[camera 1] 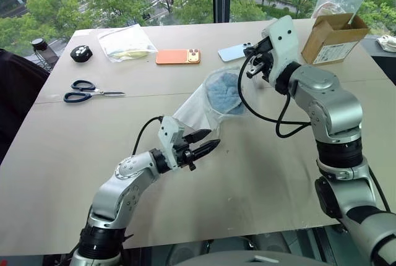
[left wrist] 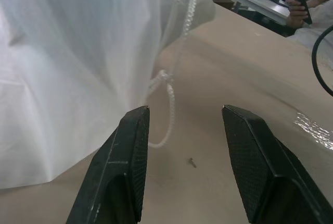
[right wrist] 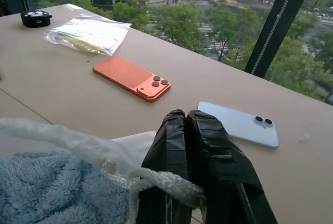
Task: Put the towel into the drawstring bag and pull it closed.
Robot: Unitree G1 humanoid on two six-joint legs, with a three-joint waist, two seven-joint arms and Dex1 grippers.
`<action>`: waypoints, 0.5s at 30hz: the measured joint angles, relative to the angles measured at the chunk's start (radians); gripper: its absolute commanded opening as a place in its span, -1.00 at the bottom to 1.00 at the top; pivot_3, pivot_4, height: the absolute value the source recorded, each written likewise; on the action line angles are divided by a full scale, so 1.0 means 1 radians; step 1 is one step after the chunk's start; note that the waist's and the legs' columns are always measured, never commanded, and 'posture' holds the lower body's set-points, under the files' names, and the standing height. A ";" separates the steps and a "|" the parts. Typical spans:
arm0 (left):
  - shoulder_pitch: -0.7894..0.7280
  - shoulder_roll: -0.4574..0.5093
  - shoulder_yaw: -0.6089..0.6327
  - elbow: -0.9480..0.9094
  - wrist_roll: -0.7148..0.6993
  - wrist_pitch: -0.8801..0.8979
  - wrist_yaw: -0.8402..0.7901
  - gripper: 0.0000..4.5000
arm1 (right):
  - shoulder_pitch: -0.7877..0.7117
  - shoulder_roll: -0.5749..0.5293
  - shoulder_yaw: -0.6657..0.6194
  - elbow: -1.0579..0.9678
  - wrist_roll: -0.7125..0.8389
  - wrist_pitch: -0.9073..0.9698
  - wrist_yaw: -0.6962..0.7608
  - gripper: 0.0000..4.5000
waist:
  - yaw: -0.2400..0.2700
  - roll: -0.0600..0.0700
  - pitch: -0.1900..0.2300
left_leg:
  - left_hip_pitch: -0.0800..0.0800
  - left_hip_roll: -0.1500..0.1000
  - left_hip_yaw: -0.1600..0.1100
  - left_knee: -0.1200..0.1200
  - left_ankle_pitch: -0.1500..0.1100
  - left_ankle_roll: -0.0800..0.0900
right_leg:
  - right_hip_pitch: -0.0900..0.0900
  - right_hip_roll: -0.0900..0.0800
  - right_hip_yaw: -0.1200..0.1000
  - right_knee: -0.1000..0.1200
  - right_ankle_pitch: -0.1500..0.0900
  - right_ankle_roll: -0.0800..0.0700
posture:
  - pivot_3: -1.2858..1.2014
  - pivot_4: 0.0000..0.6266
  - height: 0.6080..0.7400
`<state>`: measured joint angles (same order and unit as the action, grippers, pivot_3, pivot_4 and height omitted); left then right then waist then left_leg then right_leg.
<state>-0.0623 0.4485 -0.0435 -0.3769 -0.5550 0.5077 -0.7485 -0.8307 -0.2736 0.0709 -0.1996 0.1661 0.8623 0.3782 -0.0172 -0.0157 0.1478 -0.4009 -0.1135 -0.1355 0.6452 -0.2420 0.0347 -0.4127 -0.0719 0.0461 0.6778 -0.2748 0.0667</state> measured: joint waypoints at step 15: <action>-0.094 -0.101 -0.078 0.140 0.105 -0.060 0.036 -0.23 | -0.005 -0.002 0.000 0.000 0.000 0.002 -0.005 -1.00 | -0.001 0.000 0.000 | 0.000 0.000 0.000 0.000 0.000 0.000 | 0.000 0.000 0.000 0.000 0.000 0.000 | 0.03 -0.52 0.91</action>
<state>-0.1560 0.3476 -0.1219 -0.2369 -0.4501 0.4474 -0.7122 -0.8357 -0.2759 0.0712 -0.1997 0.1658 0.8638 0.3730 -0.0179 -0.0157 0.1478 -0.4010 -0.1135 -0.1352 0.6448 -0.2419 0.0347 -0.4128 -0.0719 0.0466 0.6779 -0.2748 0.0667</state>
